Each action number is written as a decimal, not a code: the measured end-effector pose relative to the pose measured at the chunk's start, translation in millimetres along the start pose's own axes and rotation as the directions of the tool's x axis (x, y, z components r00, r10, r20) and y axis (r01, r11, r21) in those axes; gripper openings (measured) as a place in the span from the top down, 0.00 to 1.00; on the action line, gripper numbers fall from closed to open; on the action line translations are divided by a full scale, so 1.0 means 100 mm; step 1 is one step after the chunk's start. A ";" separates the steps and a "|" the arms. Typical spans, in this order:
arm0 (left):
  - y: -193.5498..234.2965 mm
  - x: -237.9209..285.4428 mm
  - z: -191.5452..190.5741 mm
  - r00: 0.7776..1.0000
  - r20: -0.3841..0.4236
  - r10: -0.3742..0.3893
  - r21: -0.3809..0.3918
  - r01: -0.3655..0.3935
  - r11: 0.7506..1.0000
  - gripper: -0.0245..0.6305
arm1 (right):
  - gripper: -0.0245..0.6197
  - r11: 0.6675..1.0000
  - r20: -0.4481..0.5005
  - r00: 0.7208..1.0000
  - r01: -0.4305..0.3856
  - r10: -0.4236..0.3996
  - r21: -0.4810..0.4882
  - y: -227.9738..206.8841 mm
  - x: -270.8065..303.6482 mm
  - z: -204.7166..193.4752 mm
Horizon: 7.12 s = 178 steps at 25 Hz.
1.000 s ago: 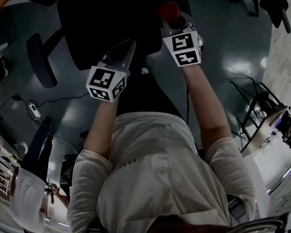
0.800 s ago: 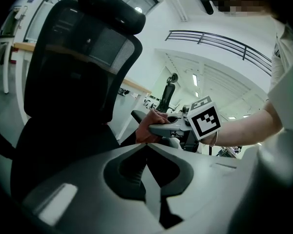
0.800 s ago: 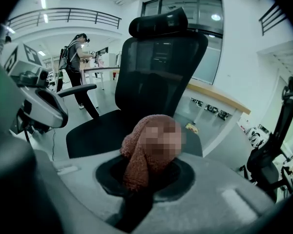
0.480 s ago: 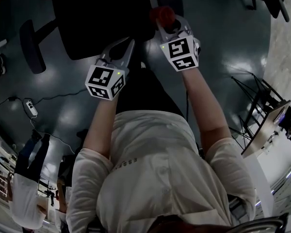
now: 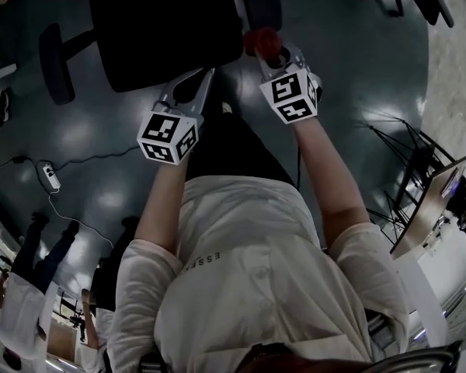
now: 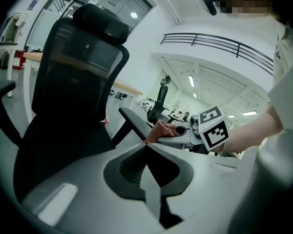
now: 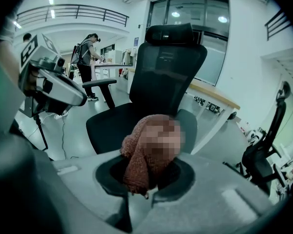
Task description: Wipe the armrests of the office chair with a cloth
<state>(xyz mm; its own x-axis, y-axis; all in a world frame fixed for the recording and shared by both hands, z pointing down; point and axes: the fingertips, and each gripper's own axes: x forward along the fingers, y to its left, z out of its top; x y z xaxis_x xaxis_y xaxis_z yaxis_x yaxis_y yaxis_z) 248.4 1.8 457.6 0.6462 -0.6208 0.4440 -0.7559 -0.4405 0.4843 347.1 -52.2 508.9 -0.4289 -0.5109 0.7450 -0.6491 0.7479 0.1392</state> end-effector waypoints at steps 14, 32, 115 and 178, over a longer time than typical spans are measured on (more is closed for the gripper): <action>-0.26 -1.21 0.82 0.969 0.213 0.126 0.195 -0.168 0.966 0.94 | 0.88 0.995 0.304 0.950 0.050 -0.075 0.090 0.31 -1.24 0.85; 0.59 -3.02 0.80 0.839 0.381 0.388 0.067 -0.444 0.894 0.94 | 0.88 0.995 0.374 0.923 -0.099 0.089 0.009 1.31 -1.13 1.58; 3.74 -3.43 0.24 0.995 0.067 0.073 -0.069 -0.068 0.995 0.94 | 0.89 0.985 0.045 0.987 -0.155 0.151 0.078 3.69 2.18 3.26; 3.90 -2.19 0.80 0.979 0.080 0.187 -0.202 -0.167 0.965 0.94 | 0.89 0.868 0.066 0.873 -0.488 0.483 0.089 2.23 3.25 3.75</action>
<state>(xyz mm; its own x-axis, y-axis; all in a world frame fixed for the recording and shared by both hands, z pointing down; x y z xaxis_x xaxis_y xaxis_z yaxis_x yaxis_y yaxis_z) -196.6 -85.8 488.7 0.4833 -0.7417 0.4651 -0.8164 -0.1900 0.5453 -172.8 -210.3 537.8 -0.7296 -0.1124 0.6745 -0.4107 0.8607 -0.3008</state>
